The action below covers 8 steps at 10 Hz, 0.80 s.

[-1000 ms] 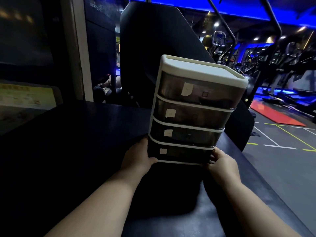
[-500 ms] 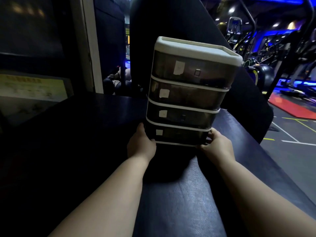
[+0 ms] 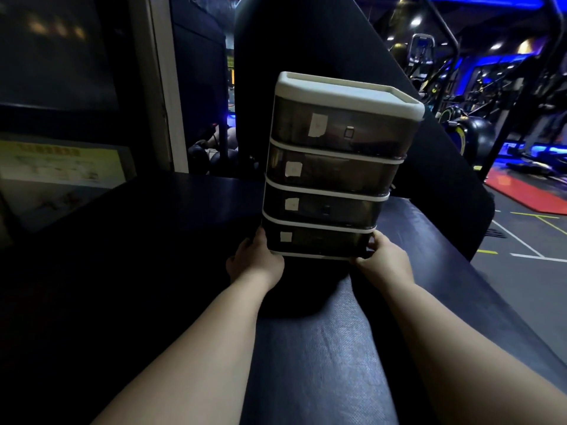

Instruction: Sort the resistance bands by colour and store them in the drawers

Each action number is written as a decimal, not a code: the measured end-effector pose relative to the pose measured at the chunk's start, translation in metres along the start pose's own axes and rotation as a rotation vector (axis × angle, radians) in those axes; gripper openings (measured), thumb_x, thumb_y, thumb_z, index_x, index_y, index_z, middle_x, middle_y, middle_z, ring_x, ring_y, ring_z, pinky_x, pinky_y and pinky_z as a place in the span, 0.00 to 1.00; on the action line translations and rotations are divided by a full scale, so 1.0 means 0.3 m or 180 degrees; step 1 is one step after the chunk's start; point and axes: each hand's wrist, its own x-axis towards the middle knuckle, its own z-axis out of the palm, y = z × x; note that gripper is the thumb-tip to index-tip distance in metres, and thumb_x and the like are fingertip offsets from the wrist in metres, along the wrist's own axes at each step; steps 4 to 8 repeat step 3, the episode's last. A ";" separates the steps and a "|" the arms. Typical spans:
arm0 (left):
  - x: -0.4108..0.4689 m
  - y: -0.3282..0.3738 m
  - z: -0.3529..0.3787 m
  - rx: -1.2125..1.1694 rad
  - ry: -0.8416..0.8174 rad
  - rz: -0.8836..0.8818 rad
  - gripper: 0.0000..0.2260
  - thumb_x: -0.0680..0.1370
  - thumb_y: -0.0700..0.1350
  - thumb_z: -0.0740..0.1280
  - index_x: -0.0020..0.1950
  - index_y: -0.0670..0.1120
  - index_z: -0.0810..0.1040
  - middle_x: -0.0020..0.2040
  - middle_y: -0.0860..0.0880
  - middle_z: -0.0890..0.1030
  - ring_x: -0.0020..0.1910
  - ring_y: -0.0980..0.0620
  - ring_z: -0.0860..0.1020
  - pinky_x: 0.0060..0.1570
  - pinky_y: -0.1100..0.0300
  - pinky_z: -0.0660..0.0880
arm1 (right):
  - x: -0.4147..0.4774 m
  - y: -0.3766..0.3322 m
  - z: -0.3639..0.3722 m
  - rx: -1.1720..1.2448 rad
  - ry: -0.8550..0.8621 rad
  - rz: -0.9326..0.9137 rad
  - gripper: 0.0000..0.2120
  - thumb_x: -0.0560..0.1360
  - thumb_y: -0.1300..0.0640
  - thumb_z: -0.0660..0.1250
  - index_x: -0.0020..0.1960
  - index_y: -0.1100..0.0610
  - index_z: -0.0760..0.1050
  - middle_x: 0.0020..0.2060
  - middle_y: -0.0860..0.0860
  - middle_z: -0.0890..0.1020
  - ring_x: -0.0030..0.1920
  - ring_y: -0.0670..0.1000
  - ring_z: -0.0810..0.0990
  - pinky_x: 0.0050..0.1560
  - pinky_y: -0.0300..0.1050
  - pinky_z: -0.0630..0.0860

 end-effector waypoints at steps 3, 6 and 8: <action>-0.072 0.005 -0.010 -0.0372 0.0144 -0.0279 0.30 0.76 0.54 0.65 0.76 0.55 0.59 0.72 0.46 0.67 0.70 0.42 0.66 0.68 0.49 0.68 | -0.136 -0.047 -0.065 -0.0129 -0.0312 0.0145 0.22 0.72 0.55 0.70 0.65 0.56 0.72 0.60 0.56 0.77 0.59 0.57 0.77 0.48 0.46 0.72; -0.072 0.005 -0.010 -0.0372 0.0144 -0.0279 0.30 0.76 0.54 0.65 0.76 0.55 0.59 0.72 0.46 0.67 0.70 0.42 0.66 0.68 0.49 0.68 | -0.136 -0.047 -0.065 -0.0129 -0.0312 0.0145 0.22 0.72 0.55 0.70 0.65 0.56 0.72 0.60 0.56 0.77 0.59 0.57 0.77 0.48 0.46 0.72; -0.072 0.005 -0.010 -0.0372 0.0144 -0.0279 0.30 0.76 0.54 0.65 0.76 0.55 0.59 0.72 0.46 0.67 0.70 0.42 0.66 0.68 0.49 0.68 | -0.136 -0.047 -0.065 -0.0129 -0.0312 0.0145 0.22 0.72 0.55 0.70 0.65 0.56 0.72 0.60 0.56 0.77 0.59 0.57 0.77 0.48 0.46 0.72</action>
